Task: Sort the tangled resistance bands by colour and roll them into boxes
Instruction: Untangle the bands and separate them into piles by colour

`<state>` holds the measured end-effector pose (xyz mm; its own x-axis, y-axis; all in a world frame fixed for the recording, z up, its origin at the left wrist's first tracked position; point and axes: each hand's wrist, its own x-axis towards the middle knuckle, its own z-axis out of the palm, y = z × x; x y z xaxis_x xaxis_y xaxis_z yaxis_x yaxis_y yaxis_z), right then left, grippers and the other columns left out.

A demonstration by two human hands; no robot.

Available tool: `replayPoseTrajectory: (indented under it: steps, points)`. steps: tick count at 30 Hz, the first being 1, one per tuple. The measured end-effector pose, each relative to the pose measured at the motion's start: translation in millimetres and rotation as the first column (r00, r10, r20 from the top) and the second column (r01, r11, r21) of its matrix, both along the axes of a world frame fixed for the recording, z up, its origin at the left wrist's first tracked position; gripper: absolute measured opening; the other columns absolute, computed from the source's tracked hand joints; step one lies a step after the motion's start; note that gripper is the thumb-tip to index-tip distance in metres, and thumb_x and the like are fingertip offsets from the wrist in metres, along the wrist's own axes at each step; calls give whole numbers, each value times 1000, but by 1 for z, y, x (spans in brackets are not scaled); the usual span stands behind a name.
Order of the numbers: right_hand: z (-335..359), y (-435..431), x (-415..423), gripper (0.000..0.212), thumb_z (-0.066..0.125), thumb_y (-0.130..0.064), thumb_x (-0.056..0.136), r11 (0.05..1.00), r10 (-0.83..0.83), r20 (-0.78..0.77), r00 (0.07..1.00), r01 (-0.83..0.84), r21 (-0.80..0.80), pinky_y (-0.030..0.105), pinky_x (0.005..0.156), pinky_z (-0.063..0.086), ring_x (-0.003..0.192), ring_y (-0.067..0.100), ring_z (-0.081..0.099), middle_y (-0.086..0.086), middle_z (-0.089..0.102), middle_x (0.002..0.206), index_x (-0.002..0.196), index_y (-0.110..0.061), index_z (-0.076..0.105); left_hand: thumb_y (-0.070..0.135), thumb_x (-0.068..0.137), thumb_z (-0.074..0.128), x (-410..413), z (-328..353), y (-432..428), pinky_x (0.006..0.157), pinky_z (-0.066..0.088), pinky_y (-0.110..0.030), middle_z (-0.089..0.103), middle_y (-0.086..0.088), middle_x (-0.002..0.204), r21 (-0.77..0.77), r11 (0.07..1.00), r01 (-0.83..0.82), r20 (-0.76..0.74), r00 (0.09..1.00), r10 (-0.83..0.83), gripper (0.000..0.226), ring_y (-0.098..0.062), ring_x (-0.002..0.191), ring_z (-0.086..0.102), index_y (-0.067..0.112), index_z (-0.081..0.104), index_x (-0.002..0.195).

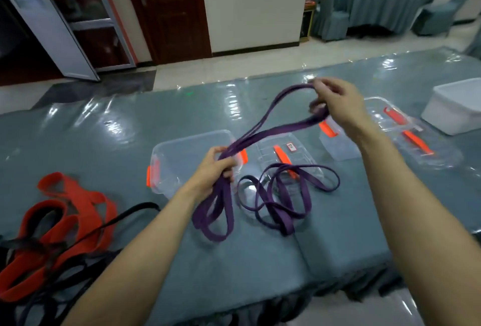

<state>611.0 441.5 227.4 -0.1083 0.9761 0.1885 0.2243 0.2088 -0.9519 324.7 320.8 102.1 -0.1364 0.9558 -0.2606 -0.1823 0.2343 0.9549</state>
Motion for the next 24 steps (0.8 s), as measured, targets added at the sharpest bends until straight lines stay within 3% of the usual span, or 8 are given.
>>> replayPoseTrajectory:
  steps: [4,6,9,12,14,17,20,24]
  points:
    - [-164,-59,41,33,45,-24,116,956,-88,253,963,152,-249,58,93,58,91,44,71,26,69,91,93,-7,62,-15,88,57,47,19,41,60,39,-36,47,-12,72,46,987,-153,414,902,121,40,-23,60,40,12,42,113]
    - [-212,-94,40,33,43,-22,116,940,-14,303,953,116,-320,63,92,55,92,46,69,20,71,92,96,-6,63,-9,78,53,72,24,54,66,44,-37,49,-14,78,44,989,-143,483,869,105,30,-25,65,48,13,42,94]
    - [-233,-111,35,33,45,-23,116,950,-70,274,959,148,-275,56,83,57,85,44,70,16,73,89,100,-4,67,-23,92,42,100,13,78,72,60,-39,62,-20,94,17,975,-223,485,854,187,41,-26,76,66,11,45,115]
    - [-233,-105,30,30,46,-22,114,916,-301,288,909,360,-176,44,89,54,102,34,71,11,78,114,132,-13,69,-12,105,54,111,-20,91,68,65,-35,74,-16,98,27,978,-208,250,948,195,35,-21,76,77,13,47,129]
    - [-244,-99,24,35,44,-18,113,911,-297,375,878,378,-164,44,88,52,105,37,69,16,76,120,143,-12,63,11,112,58,111,-61,89,85,64,-44,76,-14,110,-11,996,-90,-208,974,86,30,-25,91,79,14,49,140]
    - [-275,-96,16,33,37,-16,115,932,21,683,730,233,-278,46,87,50,105,45,66,22,64,123,140,-7,57,38,116,44,106,-129,59,119,42,-56,60,-27,148,-286,956,63,-760,592,-267,51,-46,140,55,20,41,163]
    - [-286,-93,14,31,35,-22,115,949,85,763,641,182,-259,49,79,51,97,47,66,20,56,120,136,-9,54,51,116,35,105,-160,28,128,32,-58,40,-18,171,-353,934,65,-761,561,-326,64,-42,157,37,25,21,174]
    - [-278,-91,22,29,39,-25,114,977,88,830,551,115,-181,47,73,51,95,45,68,19,58,122,130,-6,54,45,116,39,103,-158,22,123,41,-54,54,-13,160,-183,982,45,-817,548,-177,56,-34,149,48,18,42,166]
